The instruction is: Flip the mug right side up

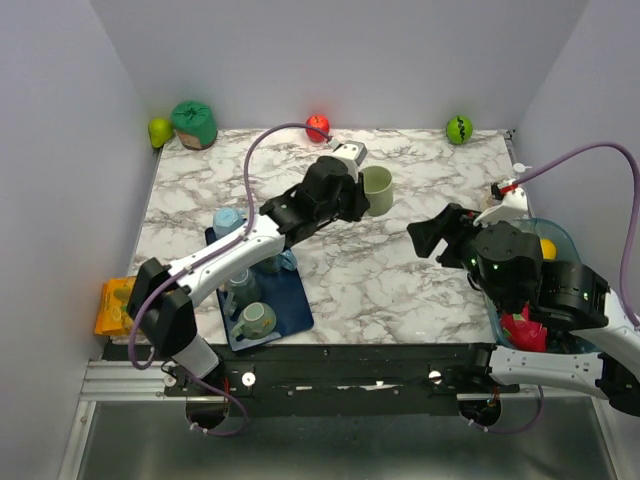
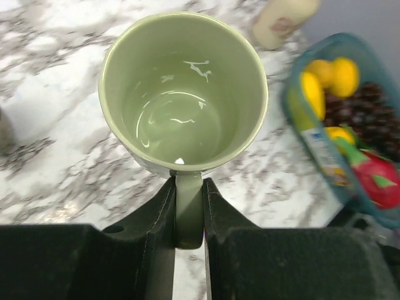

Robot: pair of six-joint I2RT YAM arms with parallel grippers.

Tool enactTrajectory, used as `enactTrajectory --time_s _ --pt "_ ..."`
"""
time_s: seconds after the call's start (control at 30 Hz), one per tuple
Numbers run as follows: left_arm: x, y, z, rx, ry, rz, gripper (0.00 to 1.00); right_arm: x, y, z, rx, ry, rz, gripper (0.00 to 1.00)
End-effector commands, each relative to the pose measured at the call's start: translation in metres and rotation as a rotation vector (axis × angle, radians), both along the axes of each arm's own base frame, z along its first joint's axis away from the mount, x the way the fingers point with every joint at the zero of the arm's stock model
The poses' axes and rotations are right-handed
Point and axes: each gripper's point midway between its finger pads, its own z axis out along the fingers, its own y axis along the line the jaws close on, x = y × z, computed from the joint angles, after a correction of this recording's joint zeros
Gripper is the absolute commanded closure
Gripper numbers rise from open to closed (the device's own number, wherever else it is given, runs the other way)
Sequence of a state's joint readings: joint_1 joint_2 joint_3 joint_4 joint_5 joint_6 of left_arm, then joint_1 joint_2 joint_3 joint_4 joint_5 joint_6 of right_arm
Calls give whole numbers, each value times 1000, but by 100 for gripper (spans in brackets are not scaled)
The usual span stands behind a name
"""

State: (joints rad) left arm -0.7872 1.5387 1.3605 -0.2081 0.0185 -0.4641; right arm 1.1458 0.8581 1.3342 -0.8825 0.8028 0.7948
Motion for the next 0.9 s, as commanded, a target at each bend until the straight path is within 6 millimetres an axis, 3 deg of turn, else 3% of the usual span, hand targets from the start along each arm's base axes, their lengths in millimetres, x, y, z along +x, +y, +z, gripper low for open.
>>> enactTrajectory --time_s 0.0,0.03,0.1,0.13,0.2,0.23,0.3,0.33,0.47,0.63,0.87 --pt "60 12 18 87 -187 242 100 -6 -14 -17 -51 66 -37 16" --pt "72 13 0 139 -183 283 100 -7 -15 -19 -53 73 -33 16" --pt "85 9 -8 163 -201 307 100 -10 -13 -23 -46 89 -16 14" --pt "93 6 -27 208 -197 314 100 -12 -13 -25 -45 93 -8 14" --pt "106 2 -28 216 -221 341 100 -14 -12 -29 -54 106 6 13" --pt "112 -1 -43 251 -222 341 100 -15 -12 -30 -58 113 12 12" --pt "124 -5 -43 248 -230 351 100 -18 -12 -33 -63 126 22 11" --pt "129 -8 -57 260 -212 347 100 -18 -12 -35 -66 130 24 11" --pt "149 -9 -73 256 -193 358 100 -21 -14 -39 -70 145 31 10" --pt "161 -15 -100 272 -174 327 100 -23 -16 -42 -80 155 29 9" --pt "169 -4 -133 318 -124 333 100 -25 -19 -48 -85 180 15 9"
